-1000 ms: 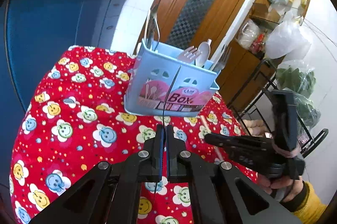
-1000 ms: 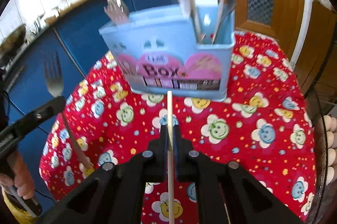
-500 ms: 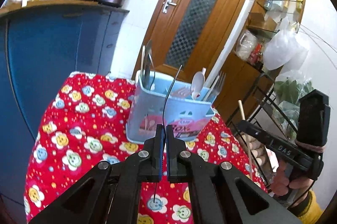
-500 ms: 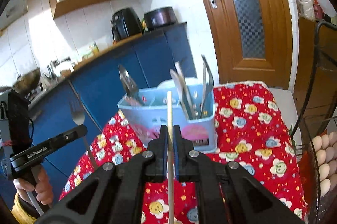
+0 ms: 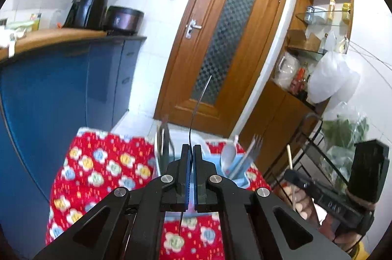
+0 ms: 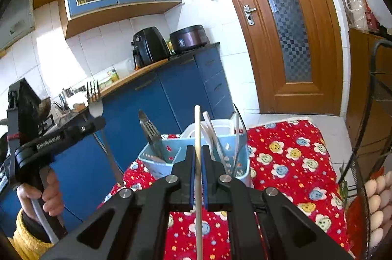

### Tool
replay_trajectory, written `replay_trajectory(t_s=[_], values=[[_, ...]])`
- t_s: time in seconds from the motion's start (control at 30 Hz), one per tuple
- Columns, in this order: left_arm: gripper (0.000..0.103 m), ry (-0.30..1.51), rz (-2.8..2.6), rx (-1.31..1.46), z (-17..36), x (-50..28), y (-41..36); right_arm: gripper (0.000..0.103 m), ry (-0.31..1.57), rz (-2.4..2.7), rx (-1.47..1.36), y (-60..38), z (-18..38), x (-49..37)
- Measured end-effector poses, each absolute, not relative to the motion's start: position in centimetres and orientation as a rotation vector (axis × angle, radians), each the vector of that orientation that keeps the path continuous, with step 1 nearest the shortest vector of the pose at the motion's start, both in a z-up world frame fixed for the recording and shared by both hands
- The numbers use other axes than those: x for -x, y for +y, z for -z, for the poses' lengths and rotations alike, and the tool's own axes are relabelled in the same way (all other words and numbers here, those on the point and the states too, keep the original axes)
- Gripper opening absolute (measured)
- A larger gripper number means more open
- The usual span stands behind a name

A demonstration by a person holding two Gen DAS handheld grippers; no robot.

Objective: Organize utensils
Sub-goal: 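Carry the metal fork and the chopstick over the blue holder with both tools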

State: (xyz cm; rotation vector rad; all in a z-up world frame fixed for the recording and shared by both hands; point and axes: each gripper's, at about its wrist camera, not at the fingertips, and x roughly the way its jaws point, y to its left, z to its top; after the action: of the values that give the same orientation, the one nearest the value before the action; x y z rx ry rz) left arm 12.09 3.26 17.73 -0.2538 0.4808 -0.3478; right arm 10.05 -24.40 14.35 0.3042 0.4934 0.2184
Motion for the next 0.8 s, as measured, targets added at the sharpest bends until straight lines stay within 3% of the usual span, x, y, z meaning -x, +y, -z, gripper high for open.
replay_trajectory(t_s=[0.37, 0.8], values=[[0.001, 0.386, 0.309, 0.225, -20.2, -16.1, 1.9, 0.006, 0.449, -0.215, -0.281, -24.6, -15.1, -13.1], [0.001, 0.422, 0.308, 0.238, -16.9, -19.1, 1.2, 0.006, 0.359, -0.167, -0.252, -25.9, -18.2, -14.9]])
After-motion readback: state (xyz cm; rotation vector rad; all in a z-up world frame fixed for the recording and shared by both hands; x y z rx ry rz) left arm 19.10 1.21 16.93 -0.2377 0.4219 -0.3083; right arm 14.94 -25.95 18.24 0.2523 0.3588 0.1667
